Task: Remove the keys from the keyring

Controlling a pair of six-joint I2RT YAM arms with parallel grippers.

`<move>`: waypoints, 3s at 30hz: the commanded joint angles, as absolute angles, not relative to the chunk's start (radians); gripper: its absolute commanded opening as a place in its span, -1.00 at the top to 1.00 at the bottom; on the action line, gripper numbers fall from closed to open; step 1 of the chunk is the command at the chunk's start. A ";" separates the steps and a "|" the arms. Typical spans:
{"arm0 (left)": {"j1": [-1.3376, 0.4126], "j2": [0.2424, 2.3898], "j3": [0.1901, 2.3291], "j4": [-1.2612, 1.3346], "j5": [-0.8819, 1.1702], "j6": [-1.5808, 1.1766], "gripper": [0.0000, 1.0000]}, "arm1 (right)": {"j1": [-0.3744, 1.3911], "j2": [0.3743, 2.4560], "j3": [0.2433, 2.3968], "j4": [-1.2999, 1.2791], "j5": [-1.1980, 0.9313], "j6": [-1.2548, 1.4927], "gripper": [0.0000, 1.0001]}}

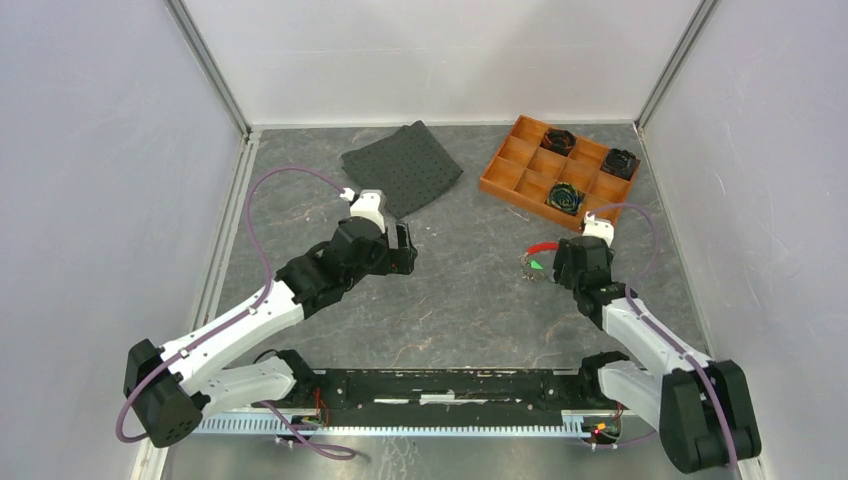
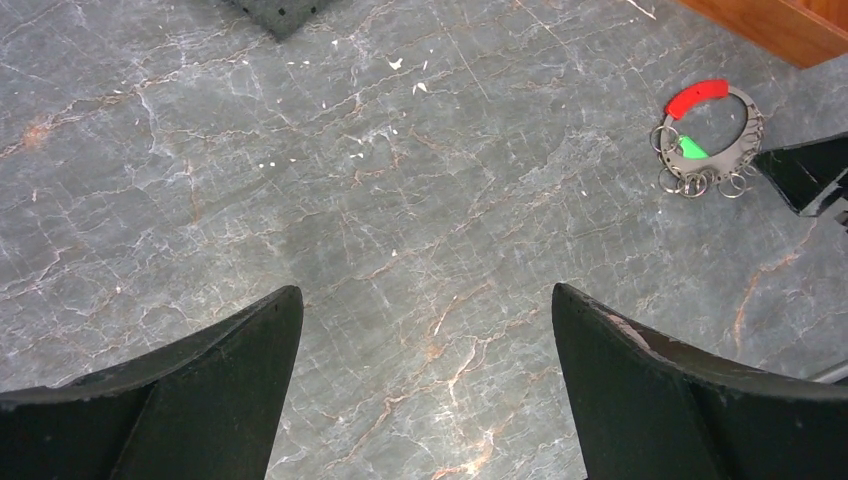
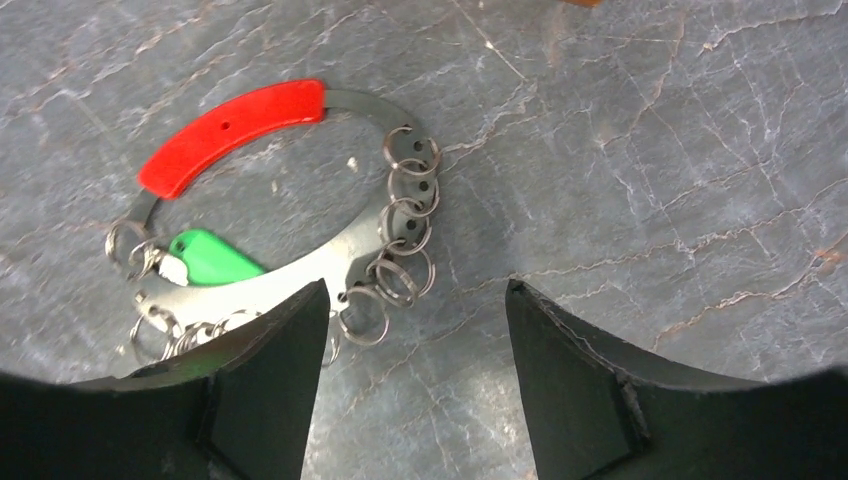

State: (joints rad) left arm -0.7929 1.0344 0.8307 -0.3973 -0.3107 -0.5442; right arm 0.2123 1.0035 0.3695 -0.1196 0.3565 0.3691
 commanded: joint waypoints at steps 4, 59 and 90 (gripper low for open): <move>-0.784 1.034 0.837 -0.363 -0.280 -0.508 -0.99 | 0.186 1.126 0.367 0.084 0.405 0.468 -0.42; -0.738 1.158 0.395 0.346 -0.127 -0.552 -0.72 | 0.822 1.309 0.522 0.422 -0.085 0.070 0.99; -0.732 0.744 0.269 0.603 0.099 -0.434 -0.36 | 0.997 0.873 0.715 0.105 -0.259 -0.210 0.99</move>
State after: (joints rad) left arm -0.7361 0.7853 0.2340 0.5774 0.0494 -0.4461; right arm 0.9825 0.9134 0.6197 0.1390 -0.1642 -0.1734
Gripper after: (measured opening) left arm 0.687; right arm 0.007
